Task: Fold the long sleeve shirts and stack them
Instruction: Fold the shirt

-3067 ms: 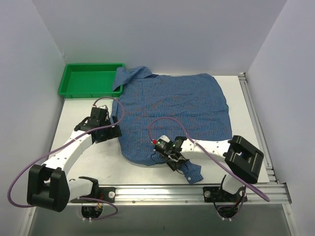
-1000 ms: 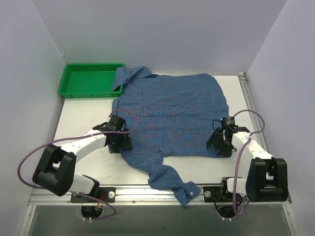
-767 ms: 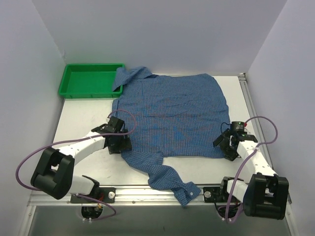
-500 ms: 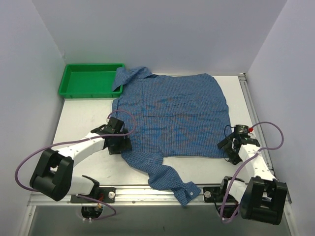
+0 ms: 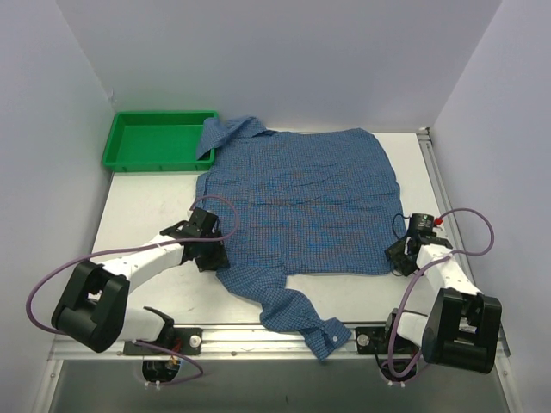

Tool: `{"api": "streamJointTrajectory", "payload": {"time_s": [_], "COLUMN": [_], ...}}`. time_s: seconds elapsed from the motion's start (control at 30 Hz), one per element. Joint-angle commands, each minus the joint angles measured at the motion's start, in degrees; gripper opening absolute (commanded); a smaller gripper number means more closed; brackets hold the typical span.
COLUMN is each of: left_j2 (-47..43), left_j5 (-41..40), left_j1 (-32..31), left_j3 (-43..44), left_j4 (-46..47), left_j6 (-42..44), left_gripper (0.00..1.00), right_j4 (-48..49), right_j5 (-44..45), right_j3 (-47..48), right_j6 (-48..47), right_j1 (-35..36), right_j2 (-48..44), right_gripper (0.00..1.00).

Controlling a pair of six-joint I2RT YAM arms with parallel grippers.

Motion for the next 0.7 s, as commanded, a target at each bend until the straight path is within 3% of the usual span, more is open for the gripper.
{"api": "streamJointTrajectory", "payload": {"time_s": [0.0, 0.03, 0.07, 0.17, 0.2, 0.37, 0.67], "left_j2": [1.6, 1.5, 1.4, -0.3, -1.8, -8.3, -19.7], "left_j5": [0.7, 0.7, 0.8, 0.4, 0.3, -0.4, -0.9], "left_j1": [-0.8, -0.8, -0.8, -0.8, -0.8, -0.7, -0.2], "left_j3": [-3.0, -3.2, -3.2, -2.5, -2.3, -1.9, -0.7], "left_j4": [-1.6, -1.6, -1.7, -3.7, -5.3, -12.3, -21.9], "left_j6": [-0.7, -0.7, -0.7, -0.7, -0.7, -2.1, -4.2], "left_gripper": [0.46, 0.34, 0.29, 0.11, 0.1, 0.03, 0.03], "right_j4": [1.1, 1.0, 0.7, -2.1, -3.0, -10.5, -20.0], "right_j5": [-0.8, -0.9, -0.8, 0.0, 0.4, 0.6, 0.0], "right_j3": [-3.3, -3.3, -3.0, -1.6, -1.2, 0.3, 4.0], "right_j6": [1.3, 1.1, 1.0, -0.1, -0.4, -1.4, -3.8], "right_j1": [-0.4, -0.3, -0.3, -0.4, -0.4, -0.8, -0.9], "right_j2": [2.1, 1.5, 1.3, -0.4, -1.0, -7.1, -16.4], "right_gripper": [0.35, 0.32, 0.21, 0.02, 0.0, 0.0, 0.0]}}
